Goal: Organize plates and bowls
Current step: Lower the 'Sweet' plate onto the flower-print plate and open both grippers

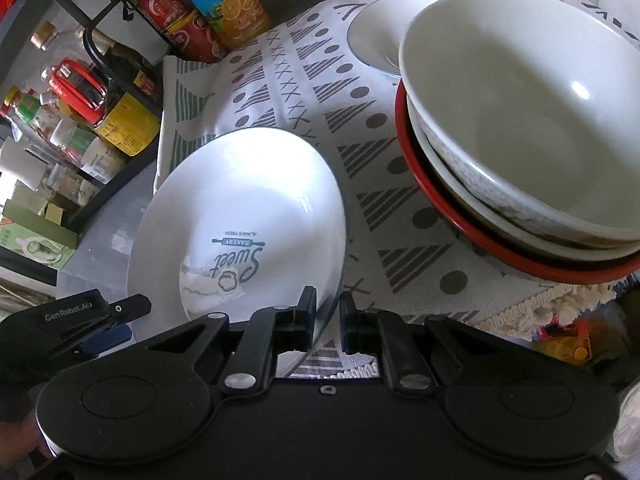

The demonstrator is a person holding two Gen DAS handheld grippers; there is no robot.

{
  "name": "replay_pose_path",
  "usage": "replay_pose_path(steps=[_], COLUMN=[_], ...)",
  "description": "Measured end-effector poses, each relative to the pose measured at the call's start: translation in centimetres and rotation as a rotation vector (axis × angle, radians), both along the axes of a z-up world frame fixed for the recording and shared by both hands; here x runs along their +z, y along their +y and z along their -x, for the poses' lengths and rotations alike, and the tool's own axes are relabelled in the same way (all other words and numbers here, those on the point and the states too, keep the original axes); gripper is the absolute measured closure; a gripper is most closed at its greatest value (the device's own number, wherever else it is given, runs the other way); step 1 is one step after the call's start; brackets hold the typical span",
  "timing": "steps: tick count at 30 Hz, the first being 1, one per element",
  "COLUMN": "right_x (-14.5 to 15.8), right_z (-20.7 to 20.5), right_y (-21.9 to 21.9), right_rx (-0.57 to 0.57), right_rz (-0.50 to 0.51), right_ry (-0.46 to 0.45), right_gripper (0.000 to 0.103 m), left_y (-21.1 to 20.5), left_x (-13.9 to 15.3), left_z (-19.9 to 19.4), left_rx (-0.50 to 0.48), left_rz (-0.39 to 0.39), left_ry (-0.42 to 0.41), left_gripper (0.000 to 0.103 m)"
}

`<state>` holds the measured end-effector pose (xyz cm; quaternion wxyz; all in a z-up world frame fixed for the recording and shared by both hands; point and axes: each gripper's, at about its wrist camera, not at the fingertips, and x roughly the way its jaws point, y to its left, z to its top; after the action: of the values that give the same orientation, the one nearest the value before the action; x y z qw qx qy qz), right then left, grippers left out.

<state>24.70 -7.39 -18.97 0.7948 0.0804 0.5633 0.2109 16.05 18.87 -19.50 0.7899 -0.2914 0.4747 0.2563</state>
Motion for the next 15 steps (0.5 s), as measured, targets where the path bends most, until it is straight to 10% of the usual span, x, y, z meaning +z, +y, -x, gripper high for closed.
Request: replay_pose_path(steps=[15], right_x=[3.9], right_z=[0.3], right_y=[0.4], right_rx=[0.097], right_rz=[-0.014], right_ry=[-0.11], right_gripper=[0.063], left_y=[0.0], left_x=[3.0], left_z=[-2.0], left_rx=[-0.054], left_rz=[-0.032], left_ry=[-0.003], left_gripper=[0.043])
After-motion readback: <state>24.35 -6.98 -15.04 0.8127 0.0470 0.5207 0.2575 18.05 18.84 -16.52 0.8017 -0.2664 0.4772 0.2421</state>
